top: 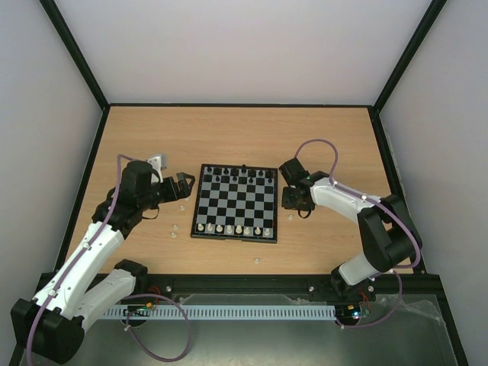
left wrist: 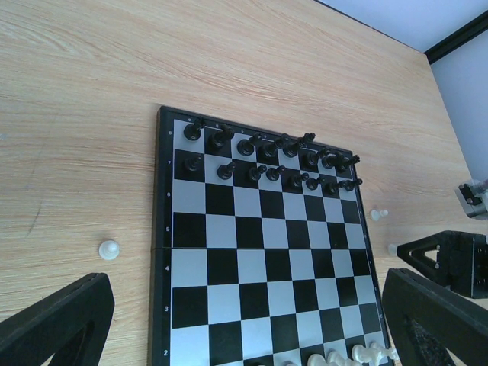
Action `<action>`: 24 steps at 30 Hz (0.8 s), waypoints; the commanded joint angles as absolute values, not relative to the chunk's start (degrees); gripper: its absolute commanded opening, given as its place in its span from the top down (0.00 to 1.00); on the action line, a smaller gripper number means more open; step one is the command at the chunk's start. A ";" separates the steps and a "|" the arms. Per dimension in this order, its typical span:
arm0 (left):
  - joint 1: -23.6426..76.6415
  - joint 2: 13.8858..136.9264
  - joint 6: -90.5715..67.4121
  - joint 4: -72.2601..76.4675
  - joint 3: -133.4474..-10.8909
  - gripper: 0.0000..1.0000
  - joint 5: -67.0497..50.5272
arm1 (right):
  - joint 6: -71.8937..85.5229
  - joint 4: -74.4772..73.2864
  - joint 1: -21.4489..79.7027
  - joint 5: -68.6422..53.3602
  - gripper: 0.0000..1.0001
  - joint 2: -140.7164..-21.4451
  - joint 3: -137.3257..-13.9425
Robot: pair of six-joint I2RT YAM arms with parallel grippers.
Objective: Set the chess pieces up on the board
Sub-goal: Pick up the chess piece at the center of the board.
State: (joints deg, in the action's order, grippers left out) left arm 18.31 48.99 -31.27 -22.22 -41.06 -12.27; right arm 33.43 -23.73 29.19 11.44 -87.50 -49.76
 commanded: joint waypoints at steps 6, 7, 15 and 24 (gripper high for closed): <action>18.15 48.70 -31.05 -21.16 -40.14 0.01 -13.13 | 32.26 -24.61 28.49 12.30 0.73 -89.94 -51.19; 18.16 48.73 -31.11 -21.11 -40.16 0.01 -13.06 | 32.21 -24.54 28.40 12.28 0.74 -90.11 -51.11; 18.25 48.69 -31.12 -20.92 -39.90 0.01 -13.04 | 31.65 -23.60 27.78 11.97 0.83 -91.34 -50.91; 18.21 48.67 -31.29 -20.63 -39.54 0.01 -13.08 | 31.15 -23.55 27.51 13.21 0.89 -91.64 -51.18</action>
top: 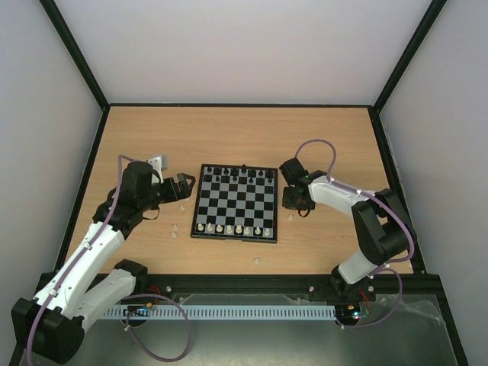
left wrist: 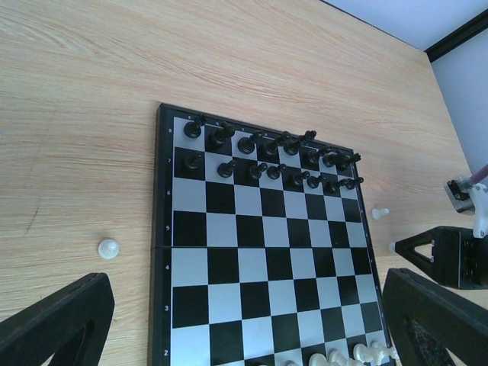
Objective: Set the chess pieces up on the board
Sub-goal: Pick up the chess piece at the center of the board.
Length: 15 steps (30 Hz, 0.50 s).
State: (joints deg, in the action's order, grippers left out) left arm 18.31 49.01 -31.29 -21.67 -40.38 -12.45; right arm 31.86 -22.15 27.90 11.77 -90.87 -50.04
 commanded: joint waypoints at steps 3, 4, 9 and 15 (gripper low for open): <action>18.20 48.58 -31.42 -20.52 -39.42 0.01 -13.03 | 31.03 -23.50 27.51 13.47 0.92 -91.59 -51.07; 18.22 48.60 -31.39 -20.59 -39.42 0.01 -13.02 | 31.05 -23.47 27.51 13.41 0.92 -91.54 -50.94; 18.33 48.48 -31.50 -20.59 -39.38 0.01 -12.95 | 30.94 -23.53 27.51 13.22 0.97 -89.80 -50.67; 18.44 48.53 -31.60 -20.72 -39.53 0.01 -12.73 | 30.99 -25.53 27.75 12.29 0.97 -85.41 -49.95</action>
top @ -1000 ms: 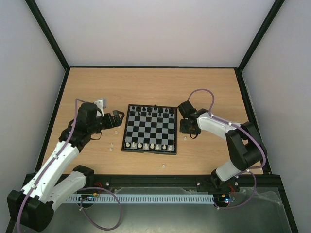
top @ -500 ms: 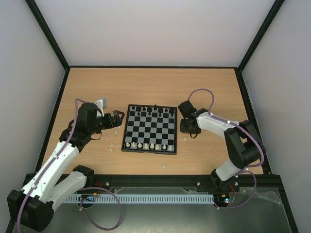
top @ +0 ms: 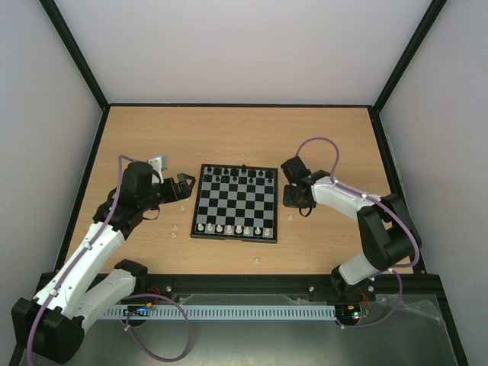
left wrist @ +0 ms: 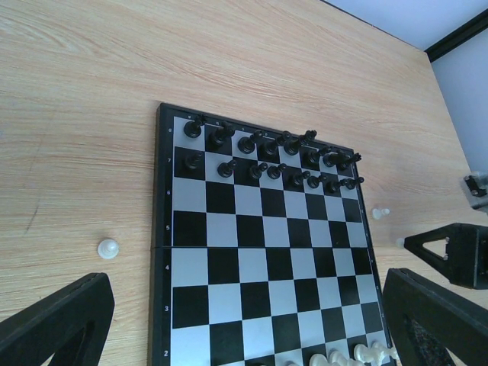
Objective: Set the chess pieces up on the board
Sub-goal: Pick up the chess piece at the center of the board.
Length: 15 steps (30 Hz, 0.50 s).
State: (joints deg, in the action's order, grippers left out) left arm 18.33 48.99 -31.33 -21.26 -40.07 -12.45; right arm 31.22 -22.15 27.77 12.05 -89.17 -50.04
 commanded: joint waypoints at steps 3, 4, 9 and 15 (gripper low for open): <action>18.50 48.87 -31.78 -20.63 -39.57 0.01 -12.48 | 31.01 -26.78 28.16 12.79 0.97 -82.77 -49.46; 18.55 48.96 -31.83 -20.57 -39.55 0.01 -12.47 | 31.25 -27.27 28.37 12.75 0.97 -81.70 -49.39; 18.87 49.17 -32.08 -20.56 -40.11 0.01 -12.26 | 31.77 -29.25 31.47 11.71 0.97 -78.24 -49.64; 19.09 49.04 -32.34 -21.09 -40.39 0.01 -11.68 | 33.32 -31.73 37.57 10.94 0.97 -76.39 -51.02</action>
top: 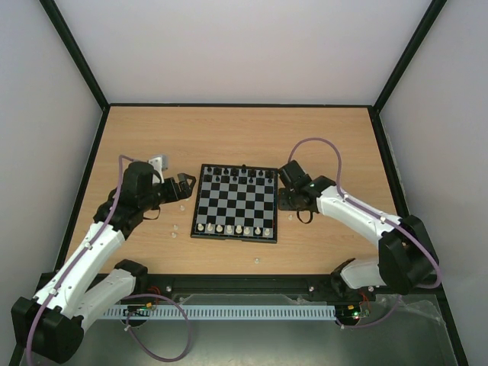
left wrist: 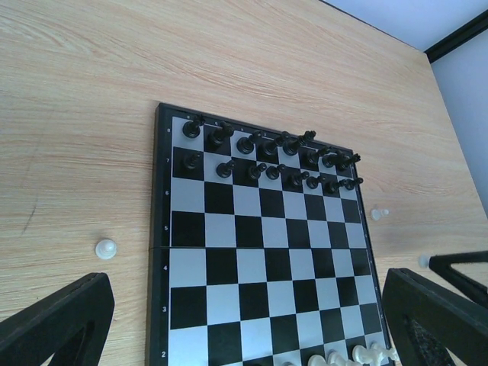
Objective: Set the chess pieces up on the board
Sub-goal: Pick up the chess piece at the center of the board, then place the chess piece on the chessboard.
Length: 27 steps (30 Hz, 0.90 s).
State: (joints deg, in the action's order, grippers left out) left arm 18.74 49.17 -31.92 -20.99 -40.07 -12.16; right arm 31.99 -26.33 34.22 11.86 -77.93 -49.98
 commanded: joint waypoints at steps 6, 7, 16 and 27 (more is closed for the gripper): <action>19.64 48.87 -32.71 -21.07 -40.23 0.01 -11.27 | 35.39 -32.34 43.35 9.94 0.97 -75.93 -51.19; 19.75 48.78 -32.80 -21.05 -40.16 0.01 -11.14 | 35.78 -32.16 45.00 9.98 0.96 -76.34 -51.29; 20.43 48.38 -33.08 -21.09 -39.90 0.01 -10.81 | 38.47 -30.37 50.81 11.13 0.96 -82.49 -51.42; 20.57 48.02 -32.87 -21.51 -39.97 0.01 -10.79 | 38.42 -29.58 50.81 11.01 0.95 -86.28 -52.38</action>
State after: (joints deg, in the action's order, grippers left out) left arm 20.36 48.73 -32.62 -21.04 -40.07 -10.92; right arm 37.80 -28.36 50.57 10.61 -84.49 -50.74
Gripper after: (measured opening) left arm 0.990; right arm 0.051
